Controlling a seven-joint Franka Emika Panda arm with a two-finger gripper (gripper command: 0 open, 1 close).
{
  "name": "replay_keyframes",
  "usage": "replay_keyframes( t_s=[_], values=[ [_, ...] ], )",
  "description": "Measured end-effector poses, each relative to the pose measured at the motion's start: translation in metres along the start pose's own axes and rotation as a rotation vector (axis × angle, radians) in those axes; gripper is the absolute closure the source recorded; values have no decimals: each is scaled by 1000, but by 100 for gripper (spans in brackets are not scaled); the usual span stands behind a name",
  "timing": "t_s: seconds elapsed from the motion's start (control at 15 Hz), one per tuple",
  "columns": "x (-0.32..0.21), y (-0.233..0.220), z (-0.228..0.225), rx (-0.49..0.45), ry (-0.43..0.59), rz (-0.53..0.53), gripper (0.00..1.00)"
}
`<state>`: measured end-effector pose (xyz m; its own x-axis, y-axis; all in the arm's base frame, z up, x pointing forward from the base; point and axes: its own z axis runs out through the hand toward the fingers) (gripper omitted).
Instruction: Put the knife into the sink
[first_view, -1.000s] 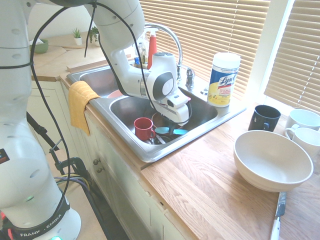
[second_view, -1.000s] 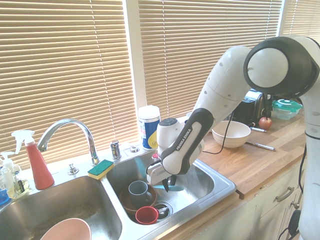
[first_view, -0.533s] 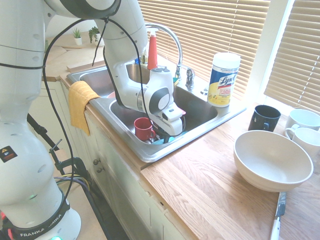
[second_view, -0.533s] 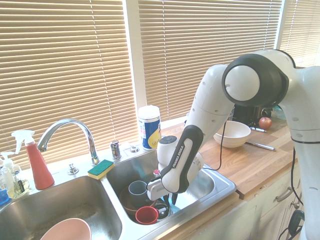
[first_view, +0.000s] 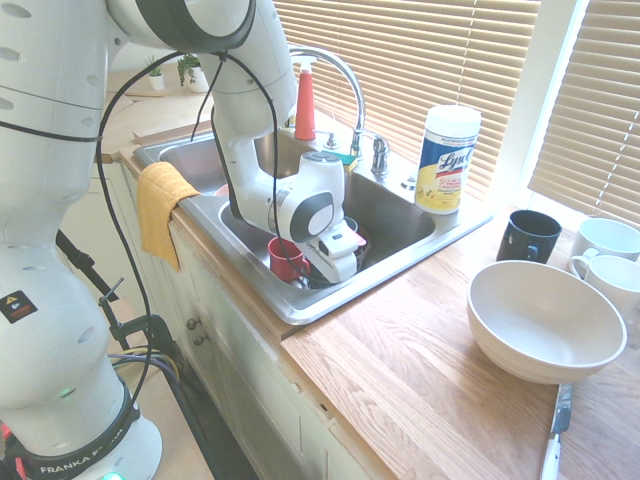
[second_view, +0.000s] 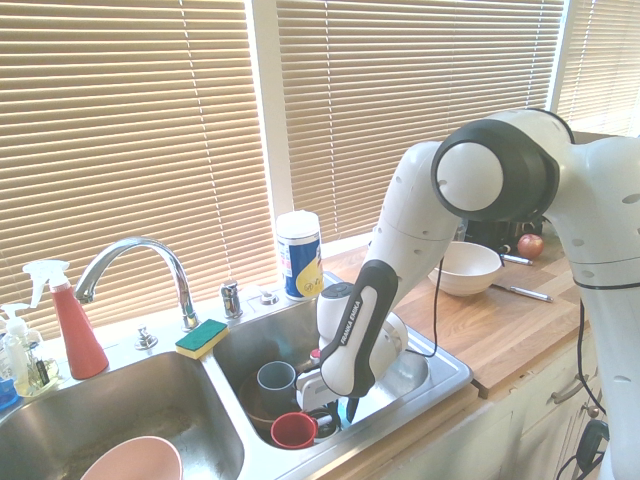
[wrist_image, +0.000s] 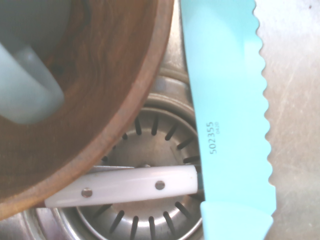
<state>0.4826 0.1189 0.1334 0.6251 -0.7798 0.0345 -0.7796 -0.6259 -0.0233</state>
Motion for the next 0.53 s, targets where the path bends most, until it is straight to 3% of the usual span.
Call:
replay_keyframes(
  t_s=[0.27, 0.53],
  values=[
    [4, -5, -12, 29, 10, -1, 0],
    [7, -21, -94, 67, 39, -37, 0]
  ],
)
